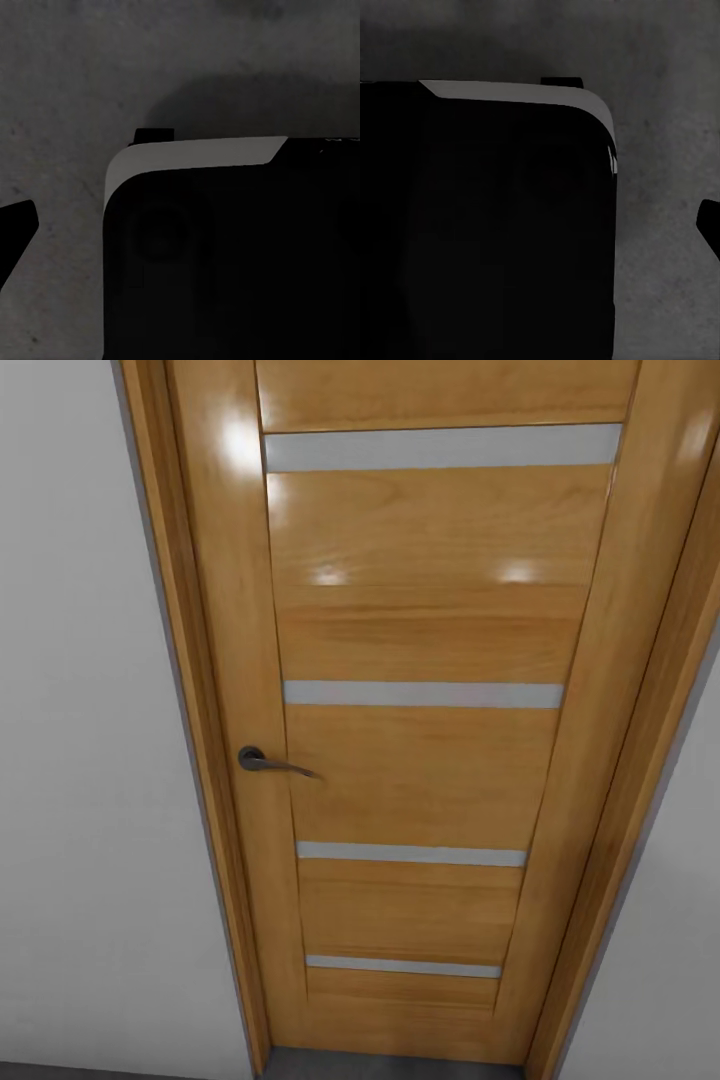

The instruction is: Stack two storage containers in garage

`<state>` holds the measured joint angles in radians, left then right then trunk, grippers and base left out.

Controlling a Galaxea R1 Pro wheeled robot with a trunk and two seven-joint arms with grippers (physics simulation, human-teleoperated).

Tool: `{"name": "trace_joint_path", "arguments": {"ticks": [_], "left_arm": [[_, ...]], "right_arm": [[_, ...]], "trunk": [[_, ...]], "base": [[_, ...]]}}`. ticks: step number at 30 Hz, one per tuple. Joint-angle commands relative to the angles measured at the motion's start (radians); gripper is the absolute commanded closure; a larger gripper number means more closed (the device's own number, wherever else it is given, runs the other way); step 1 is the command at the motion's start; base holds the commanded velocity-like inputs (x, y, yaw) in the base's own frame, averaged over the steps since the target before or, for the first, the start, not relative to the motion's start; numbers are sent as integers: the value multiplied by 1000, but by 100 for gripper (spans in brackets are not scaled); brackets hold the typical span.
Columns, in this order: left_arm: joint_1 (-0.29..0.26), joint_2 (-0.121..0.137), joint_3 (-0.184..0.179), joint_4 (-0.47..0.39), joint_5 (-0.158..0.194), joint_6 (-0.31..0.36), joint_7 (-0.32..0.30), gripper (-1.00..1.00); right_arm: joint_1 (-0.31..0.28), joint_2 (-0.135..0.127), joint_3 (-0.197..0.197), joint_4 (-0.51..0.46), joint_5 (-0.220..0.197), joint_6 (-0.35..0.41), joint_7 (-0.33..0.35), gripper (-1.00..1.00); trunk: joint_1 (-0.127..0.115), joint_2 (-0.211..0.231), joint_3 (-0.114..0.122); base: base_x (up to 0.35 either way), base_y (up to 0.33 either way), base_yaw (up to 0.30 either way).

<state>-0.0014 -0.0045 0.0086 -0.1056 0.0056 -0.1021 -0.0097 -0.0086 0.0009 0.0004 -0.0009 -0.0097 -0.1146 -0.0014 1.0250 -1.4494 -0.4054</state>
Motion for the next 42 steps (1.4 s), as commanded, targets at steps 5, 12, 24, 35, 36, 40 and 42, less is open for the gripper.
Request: {"name": "trace_joint_path", "arguments": {"ticks": [5, 12, 24, 35, 36, 40, 42], "left_arm": [[0, 0, 1, 0, -1, -3, -1, -100], [0, 0, 0, 0, 0, -4, -1, -100], [0, 0, 1, 0, 1, -4, -1, -100], [-1, -14, 11, -6, 4, -13, -9, -100], [-1, -14, 11, -5, 4, -13, -9, -100], [-1, -15, 11, -5, 4, -13, -9, -100], [-1, -15, 11, -5, 4, -13, -9, -100]], "right_arm": [[-1, 2, -1, 1, 2, -4, 0, -100], [-1, 2, -5, 1, -1, -3, 0, -100], [-1, 2, 5, 1, 7, -2, 0, -100], [1, 0, 13, -4, 22, -2, -8, -100], [1, 0, 13, -4, 22, -2, -9, -100], [1, 0, 13, -4, 22, -1, -11, -100], [1, 0, 13, -4, 22, -1, -11, -100]], "trunk": [[0, -1, -1], [0, -1, -1], [0, -1, -1], [0, -1, -1], [0, -1, -1], [0, -1, -1], [0, -1, -1]], "base": [[0, 0, 0], [0, 0, 0], [0, 0, 0], [0, 0, 0], [0, 0, 0], [0, 0, 0], [0, 0, 0]]}}
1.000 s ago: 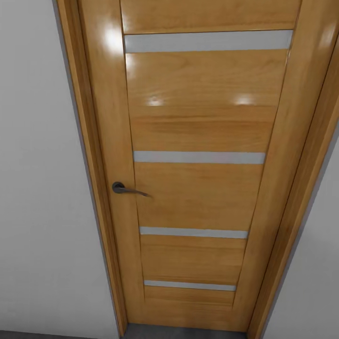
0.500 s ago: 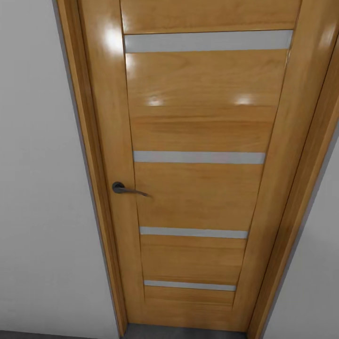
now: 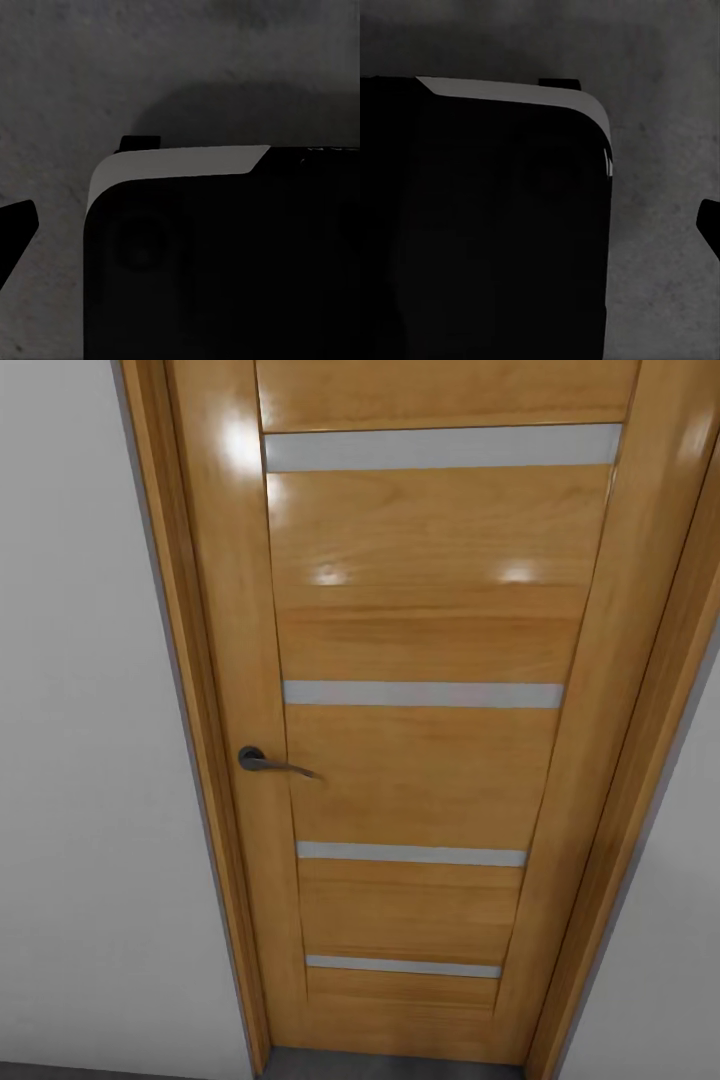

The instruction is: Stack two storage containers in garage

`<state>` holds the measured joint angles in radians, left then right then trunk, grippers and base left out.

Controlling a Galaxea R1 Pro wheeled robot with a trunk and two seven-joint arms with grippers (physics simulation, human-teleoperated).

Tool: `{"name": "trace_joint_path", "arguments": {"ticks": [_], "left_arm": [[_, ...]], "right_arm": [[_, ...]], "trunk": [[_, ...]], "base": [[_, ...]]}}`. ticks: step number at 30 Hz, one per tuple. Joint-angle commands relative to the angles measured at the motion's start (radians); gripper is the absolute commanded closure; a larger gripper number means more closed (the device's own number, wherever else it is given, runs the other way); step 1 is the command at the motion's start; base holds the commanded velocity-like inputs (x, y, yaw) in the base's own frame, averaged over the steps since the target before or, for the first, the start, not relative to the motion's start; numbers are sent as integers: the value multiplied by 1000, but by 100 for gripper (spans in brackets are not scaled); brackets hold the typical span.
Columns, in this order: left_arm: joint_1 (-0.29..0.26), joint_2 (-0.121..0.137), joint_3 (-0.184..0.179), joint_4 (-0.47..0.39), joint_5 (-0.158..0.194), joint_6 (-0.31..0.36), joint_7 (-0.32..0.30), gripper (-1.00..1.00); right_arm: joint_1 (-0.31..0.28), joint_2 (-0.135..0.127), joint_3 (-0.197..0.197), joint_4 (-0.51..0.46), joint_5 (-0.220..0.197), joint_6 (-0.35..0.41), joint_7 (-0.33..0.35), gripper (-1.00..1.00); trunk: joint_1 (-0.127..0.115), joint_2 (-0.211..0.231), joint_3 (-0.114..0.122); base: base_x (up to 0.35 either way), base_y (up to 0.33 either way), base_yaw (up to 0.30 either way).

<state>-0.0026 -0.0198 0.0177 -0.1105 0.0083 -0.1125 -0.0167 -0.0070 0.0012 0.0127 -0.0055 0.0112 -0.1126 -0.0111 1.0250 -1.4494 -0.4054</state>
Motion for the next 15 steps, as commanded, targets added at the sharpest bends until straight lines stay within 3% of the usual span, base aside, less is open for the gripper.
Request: {"name": "trace_joint_path", "arguments": {"ticks": [1, 8, 15], "left_arm": [[0, 0, 2, 0, 1, -3, -2, -100], [0, 0, 2, 0, 1, -4, -2, -100], [0, 0, 1, 0, 1, -7, -2, -100]], "right_arm": [[-1, 0, 1, 1, 1, -3, -1, -100], [-1, -1, 0, -4, 5, -3, -1, -100], [-1, 1, 34, -43, 15, -1, -8, -100]], "trunk": [[0, -1, -1], [0, -1, -1], [0, -1, -1]], "base": [[0, 0, 0], [0, 0, 0], [0, 0, 0]]}}
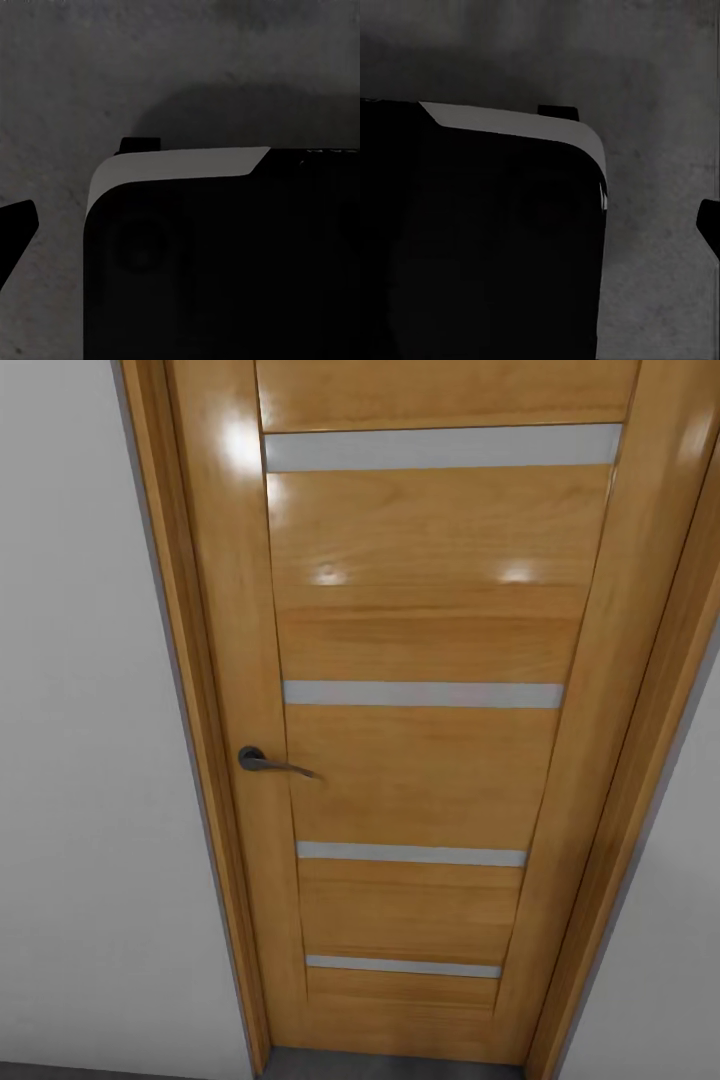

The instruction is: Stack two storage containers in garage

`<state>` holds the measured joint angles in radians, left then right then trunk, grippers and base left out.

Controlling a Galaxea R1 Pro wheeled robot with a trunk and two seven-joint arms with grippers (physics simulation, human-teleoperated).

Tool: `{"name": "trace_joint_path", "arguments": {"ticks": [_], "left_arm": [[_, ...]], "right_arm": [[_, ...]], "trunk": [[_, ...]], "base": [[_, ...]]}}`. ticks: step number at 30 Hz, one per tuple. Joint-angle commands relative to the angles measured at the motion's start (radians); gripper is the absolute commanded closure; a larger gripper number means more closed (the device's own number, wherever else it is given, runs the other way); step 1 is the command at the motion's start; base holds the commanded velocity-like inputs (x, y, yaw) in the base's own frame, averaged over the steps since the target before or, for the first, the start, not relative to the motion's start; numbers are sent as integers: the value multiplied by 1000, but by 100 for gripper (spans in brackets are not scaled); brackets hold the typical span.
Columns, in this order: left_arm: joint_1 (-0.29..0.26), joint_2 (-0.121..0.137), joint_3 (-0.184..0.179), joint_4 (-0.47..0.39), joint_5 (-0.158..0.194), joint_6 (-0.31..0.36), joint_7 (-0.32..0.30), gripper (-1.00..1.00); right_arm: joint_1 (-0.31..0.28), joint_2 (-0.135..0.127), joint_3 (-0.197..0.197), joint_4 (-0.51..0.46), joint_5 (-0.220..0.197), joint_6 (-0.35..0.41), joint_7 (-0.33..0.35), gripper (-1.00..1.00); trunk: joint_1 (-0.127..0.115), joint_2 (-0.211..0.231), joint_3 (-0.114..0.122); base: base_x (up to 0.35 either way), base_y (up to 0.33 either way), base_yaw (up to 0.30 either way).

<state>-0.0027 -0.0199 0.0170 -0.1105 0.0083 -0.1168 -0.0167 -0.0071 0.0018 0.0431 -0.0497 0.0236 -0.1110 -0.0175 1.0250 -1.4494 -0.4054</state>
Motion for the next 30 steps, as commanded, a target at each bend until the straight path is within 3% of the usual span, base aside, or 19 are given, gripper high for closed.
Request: {"name": "trace_joint_path", "arguments": {"ticks": [1, 7, 8, 12, 17, 18, 23, 30], "left_arm": [[0, 0, 2, 0, 1, -3, -2, -100], [0, 0, 1, 0, 1, -3, -2, -100], [0, 0, 1, 0, 1, -3, -2, -100], [0, 0, 1, 0, 1, -3, -2, -100], [0, 0, 1, 0, 1, -3, -2, -100], [0, 0, 1, 0, 1, -3, -2, -100], [0, 0, 1, 0, 1, -3, -2, -100], [0, 0, 1, 0, 1, -3, -2, -100]], "right_arm": [[-1, 0, 10, -5, 8, -2, -8, -100], [-1, 2, 44, -39, 42, 8, -41, -100], [-1, 2, 352, -468, 106, 15, -302, -100], [-1, 2, 403, -586, 160, 58, -362, -100], [-1, 1, 427, -722, 196, 120, -384, -100], [-1, 0, 434, -789, 205, 135, -365, -100], [-1, 0, 435, -879, 208, 165, -292, -100], [-2, -2, 432, -978, 208, 221, -269, -100]], "trunk": [[0, -1, -1], [0, -1, -1], [0, -1, -1], [0, -1, -1], [0, -1, -1], [0, -1, -1], [0, -1, -1], [0, -1, -1]], "base": [[0, 0, 0], [0, 0, 0], [0, 0, 0], [0, 0, 0], [0, 0, 0], [0, 0, 0], [0, 0, 0], [0, 0, 0]]}}
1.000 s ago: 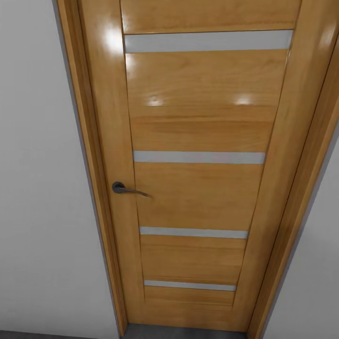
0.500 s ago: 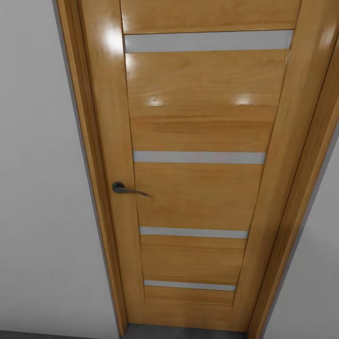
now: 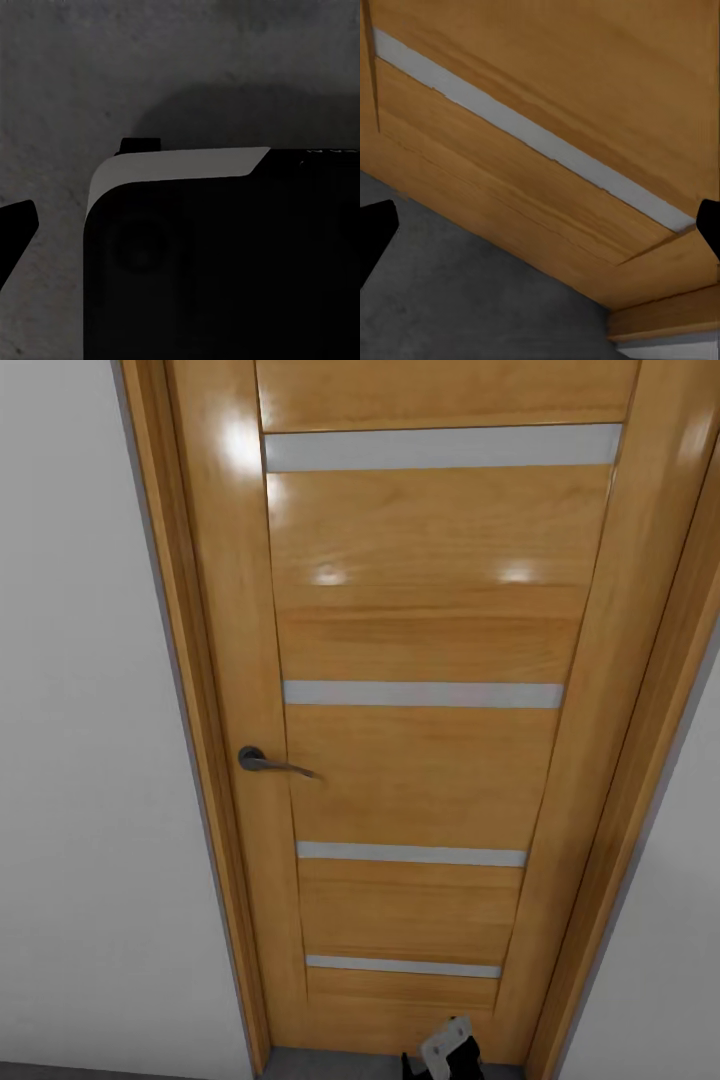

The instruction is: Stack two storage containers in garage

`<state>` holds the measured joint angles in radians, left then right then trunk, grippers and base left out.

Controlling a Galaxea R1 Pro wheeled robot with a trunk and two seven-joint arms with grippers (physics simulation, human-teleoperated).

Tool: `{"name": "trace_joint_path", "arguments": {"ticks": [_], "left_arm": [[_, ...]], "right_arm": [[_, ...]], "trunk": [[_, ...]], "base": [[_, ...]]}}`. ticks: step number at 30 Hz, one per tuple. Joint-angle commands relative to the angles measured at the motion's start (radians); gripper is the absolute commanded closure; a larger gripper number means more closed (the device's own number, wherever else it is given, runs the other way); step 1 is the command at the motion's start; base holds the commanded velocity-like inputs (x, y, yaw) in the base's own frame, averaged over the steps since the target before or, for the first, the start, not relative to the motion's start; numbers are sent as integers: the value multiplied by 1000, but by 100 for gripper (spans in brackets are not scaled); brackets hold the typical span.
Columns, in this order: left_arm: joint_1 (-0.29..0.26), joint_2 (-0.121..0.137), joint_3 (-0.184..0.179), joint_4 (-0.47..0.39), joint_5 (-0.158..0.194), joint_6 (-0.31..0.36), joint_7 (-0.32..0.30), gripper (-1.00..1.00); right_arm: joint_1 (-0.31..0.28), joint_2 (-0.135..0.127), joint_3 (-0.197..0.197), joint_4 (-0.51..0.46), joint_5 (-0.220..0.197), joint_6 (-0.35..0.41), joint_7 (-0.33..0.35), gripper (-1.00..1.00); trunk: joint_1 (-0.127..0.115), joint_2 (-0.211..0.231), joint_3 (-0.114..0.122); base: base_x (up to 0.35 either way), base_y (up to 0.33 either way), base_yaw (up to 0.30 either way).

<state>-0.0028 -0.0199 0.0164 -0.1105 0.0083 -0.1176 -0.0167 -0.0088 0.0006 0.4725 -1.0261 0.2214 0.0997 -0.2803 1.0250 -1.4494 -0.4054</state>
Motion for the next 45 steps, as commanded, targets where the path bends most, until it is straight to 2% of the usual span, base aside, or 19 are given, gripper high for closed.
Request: {"name": "trace_joint_path", "arguments": {"ticks": [1, 5, 7, 13, 19, 22, 23, 27, 28, 30, 32, 33, 39, 41, 43, 45], "left_arm": [[0, 0, 2, 0, 1, -3, -2, -100], [0, 0, 2, 0, 1, -3, -2, -100], [0, 0, 2, 0, 1, -3, -2, -100], [0, 0, 1, -1, 1, -3, -2, -100], [0, 0, 0, -1, 1, -3, -2, -100], [0, 0, -1, -1, 1, -3, -2, -100], [0, 0, -1, -1, 1, -3, -2, -100], [0, 0, -1, -1, 1, -2, -2, -100], [0, 0, -1, -1, 1, -3, -2, -100], [0, 0, -1, -1, 1, -3, -2, -100], [0, 0, -1, -1, 1, -3, -2, -100], [0, 0, -1, -1, 1, -3, -2, -100], [0, -1, -1, -1, 1, -3, -2, -100], [0, -1, -1, -2, 1, -3, -2, -100], [0, -1, -1, -2, 1, -3, -2, -100], [0, -1, -1, -2, 1, -4, -2, -100]], "right_arm": [[-2, 0, 2, -12, 10, 18, -4, -100], [-10, -1, 1, -45, 8, 42, 32, -100], [-21, -1, -3, -54, 6, 48, 77, -100], [-92, 2, -41, -61, -5, 56, 197, -100], [-150, 4, -67, -61, -9, 58, 273, -100], [-167, 36, -71, -62, -7, 58, 297, -100], [-193, 73, -71, -65, 2, 77, 312, -100], [-241, 84, -71, -73, 3, 117, 341, -100], [-267, 104, -71, -84, 4, 140, 378, -100], [-297, 125, -71, -91, 4, 165, 416, -100], [-326, 137, -71, -93, 2, 184, 437, -100], [-359, 145, -71, -94, -2, 200, 448, -100], [-460, 164, -71, -82, -10, 226, 463, -100], [-476, 167, -71, -82, -10, 236, 467, -100], [-510, 174, -71, -78, -11, 268, 480, -100], [-566, 174, -71, -41, -10, 295, 488, -100]], "trunk": [[0, -1, -1], [0, -1, -1], [0, -1, -1], [0, -1, -1], [0, -1, -1], [0, -1, -1], [0, -1, -1], [0, -1, -1], [0, -1, -1], [0, -1, -1], [0, -1, -1], [0, -1, -1], [0, -1, -1], [0, -1, -1], [0, -1, -1], [0, -1, -1]], "base": [[0, 0, 0], [0, 0, 0], [0, 0, 0], [0, 0, 0], [0, 0, 0], [0, 0, 0], [0, 0, 0], [0, 0, 0], [0, 0, 0], [0, 0, 0], [0, 0, 0], [0, 0, 0], [0, 0, 0], [0, 0, 0], [0, 0, 0], [0, 0, 0]]}}
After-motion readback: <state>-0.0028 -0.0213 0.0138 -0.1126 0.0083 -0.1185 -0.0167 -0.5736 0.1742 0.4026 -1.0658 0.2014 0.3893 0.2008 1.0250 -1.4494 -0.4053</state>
